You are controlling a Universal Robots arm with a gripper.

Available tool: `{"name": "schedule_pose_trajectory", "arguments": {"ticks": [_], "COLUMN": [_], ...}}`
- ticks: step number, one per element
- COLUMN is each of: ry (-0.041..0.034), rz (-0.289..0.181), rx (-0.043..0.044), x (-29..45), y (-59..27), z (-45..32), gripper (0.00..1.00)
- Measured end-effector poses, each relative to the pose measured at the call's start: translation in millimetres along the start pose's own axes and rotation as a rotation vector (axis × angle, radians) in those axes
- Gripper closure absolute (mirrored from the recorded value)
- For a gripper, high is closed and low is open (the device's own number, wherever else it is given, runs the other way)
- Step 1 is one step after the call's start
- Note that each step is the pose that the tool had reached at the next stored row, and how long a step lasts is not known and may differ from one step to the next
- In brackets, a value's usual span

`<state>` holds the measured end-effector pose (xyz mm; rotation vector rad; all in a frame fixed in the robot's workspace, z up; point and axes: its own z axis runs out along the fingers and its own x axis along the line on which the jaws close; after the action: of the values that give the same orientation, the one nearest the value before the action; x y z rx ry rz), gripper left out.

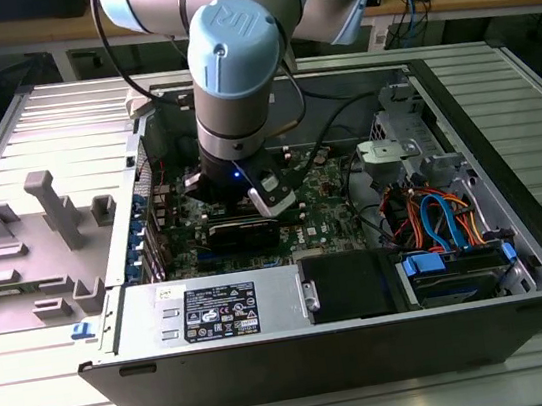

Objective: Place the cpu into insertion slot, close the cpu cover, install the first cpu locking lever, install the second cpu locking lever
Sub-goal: 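Install the second cpu locking lever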

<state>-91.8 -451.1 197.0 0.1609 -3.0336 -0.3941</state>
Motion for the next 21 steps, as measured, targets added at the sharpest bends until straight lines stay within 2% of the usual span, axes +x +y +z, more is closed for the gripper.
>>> {"name": "schedule_pose_trajectory", "arguments": {"ticks": [5, 9, 17, 21], "ry": [0.0001, 0.0017, 0.0017, 0.0016], "rz": [0.000, 0.002, 0.002, 0.002], "rx": [0.0023, 0.0178, 0.0186, 0.0187], "x": [0.1, 0.2, 0.8, 1.4], "y": [0.1, 0.0, 3.4, 5.8], "z": [0.4, 0.2, -2.6, -6.3], "gripper": [0.89, 0.89, 0.89, 0.89]}}
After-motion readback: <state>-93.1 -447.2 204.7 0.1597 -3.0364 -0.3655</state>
